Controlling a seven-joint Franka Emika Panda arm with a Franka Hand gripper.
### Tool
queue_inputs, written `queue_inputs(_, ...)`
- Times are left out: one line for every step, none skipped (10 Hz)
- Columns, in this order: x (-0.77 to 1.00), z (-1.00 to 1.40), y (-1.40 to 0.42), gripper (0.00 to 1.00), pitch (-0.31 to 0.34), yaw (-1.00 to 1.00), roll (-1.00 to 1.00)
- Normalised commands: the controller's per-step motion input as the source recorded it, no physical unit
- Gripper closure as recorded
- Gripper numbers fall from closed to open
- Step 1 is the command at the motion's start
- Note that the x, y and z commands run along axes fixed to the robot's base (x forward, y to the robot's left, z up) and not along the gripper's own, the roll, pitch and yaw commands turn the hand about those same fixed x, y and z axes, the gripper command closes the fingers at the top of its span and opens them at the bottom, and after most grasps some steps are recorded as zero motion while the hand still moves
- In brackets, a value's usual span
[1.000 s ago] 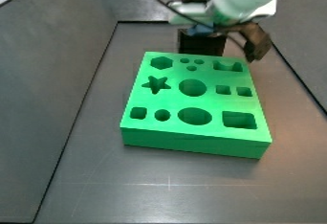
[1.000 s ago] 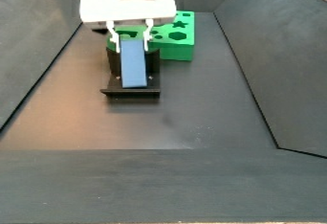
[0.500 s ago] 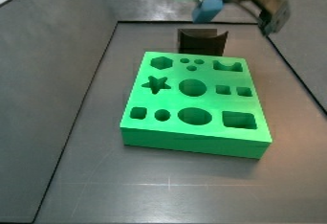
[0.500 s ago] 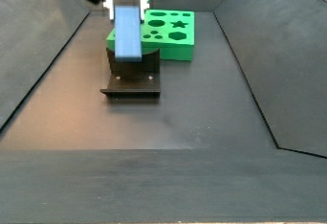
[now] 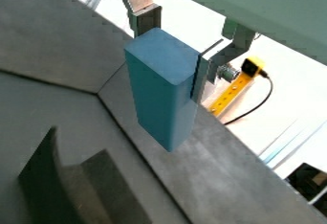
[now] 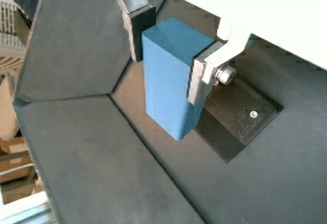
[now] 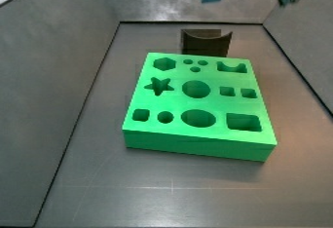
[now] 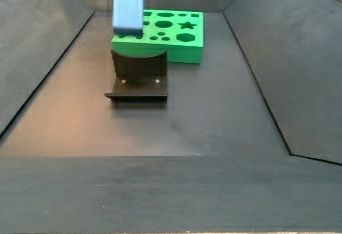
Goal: Pick up the rectangle object. Move up. Place the rectangle object on the fixture. Regrasp the rectangle object. Move to above the board. Insert the rectangle object.
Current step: Move to above the board.
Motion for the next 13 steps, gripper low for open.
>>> queue_inputs(-0.07,1.0,-0.03,1.0,0.092,-0.08,-0.08)
queue_inputs(-0.06,0.84,-0.02,1.0,0.113,-0.05,-0.06)
queue_inputs(-0.05,0.73,-0.02,1.0,0.122,-0.03,-0.06)
queue_inputs(-0.03,0.5,-0.01,1.0,0.134,0.01,-0.05)
queue_inputs(-0.02,0.33,-0.01,1.0,0.138,0.03,-0.05)
queue_inputs(-0.55,0.36,-1.0,1.0,0.069,-0.17,-1.0)
queue_inputs(-0.55,0.34,-1.0,1.0,0.06,-0.17,-1.0)
queue_inputs(-0.58,0.37,-1.0,1.0,0.057,-0.16,-1.0)
queue_inputs(-0.6,0.35,-1.0,1.0,0.057,-0.16,-1.0)
queue_inputs(-0.61,0.36,-1.0,1.0,0.06,-0.16,-1.0)
queue_inputs(-0.63,0.37,-1.0,1.0,0.069,-0.15,-1.0)
queue_inputs(-0.65,0.37,-1.0,1.0,0.073,-0.14,-1.0)
queue_inputs(-0.67,0.38,-1.0,1.0,0.077,-0.14,-1.0)
